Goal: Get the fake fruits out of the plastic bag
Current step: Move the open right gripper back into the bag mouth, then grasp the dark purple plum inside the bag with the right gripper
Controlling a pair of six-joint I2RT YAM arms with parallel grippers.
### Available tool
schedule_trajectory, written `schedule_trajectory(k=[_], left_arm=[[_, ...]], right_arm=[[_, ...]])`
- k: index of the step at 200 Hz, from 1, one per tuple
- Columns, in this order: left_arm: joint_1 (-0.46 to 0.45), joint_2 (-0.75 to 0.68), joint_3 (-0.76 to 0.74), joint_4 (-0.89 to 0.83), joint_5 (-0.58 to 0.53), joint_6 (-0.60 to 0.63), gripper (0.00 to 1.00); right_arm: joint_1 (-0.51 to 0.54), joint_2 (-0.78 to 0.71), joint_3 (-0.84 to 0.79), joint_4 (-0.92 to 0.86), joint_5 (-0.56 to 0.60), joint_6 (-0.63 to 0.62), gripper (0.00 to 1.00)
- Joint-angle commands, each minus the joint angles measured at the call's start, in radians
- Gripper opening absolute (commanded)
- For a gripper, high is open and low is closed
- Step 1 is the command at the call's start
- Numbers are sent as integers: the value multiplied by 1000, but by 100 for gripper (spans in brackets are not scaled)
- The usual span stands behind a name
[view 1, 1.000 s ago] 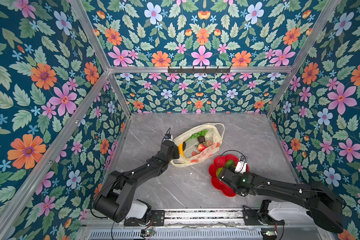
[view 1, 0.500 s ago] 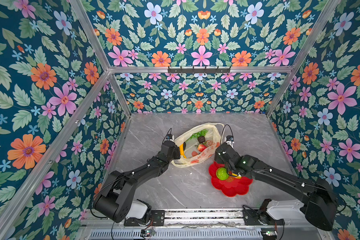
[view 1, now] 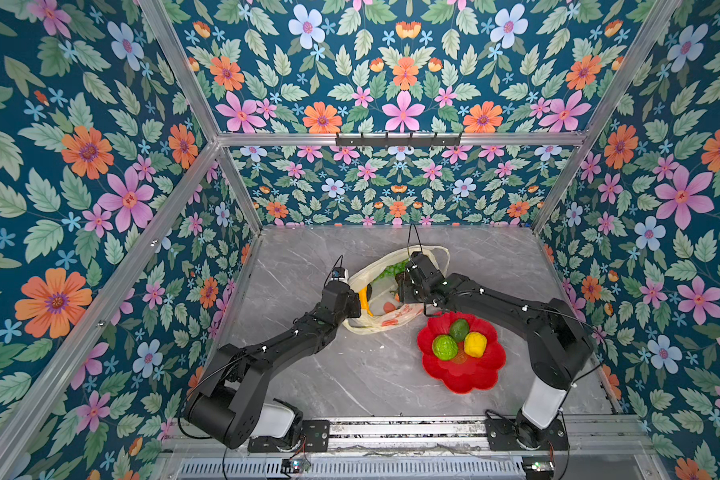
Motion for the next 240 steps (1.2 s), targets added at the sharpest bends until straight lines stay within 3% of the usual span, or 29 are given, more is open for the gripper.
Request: schedule_trajectory(k=[1, 140, 240], left_arm=[[0, -2, -2, 9, -7, 7, 8], [1, 11, 1, 11, -13, 8, 9], [-1, 12, 3, 6, -19, 11, 10]], right_arm=[[-24, 41, 21, 55, -60, -39, 73], [-110, 266, 216, 21, -111, -216, 66], [-119, 353, 300, -29, -114, -263, 69]])
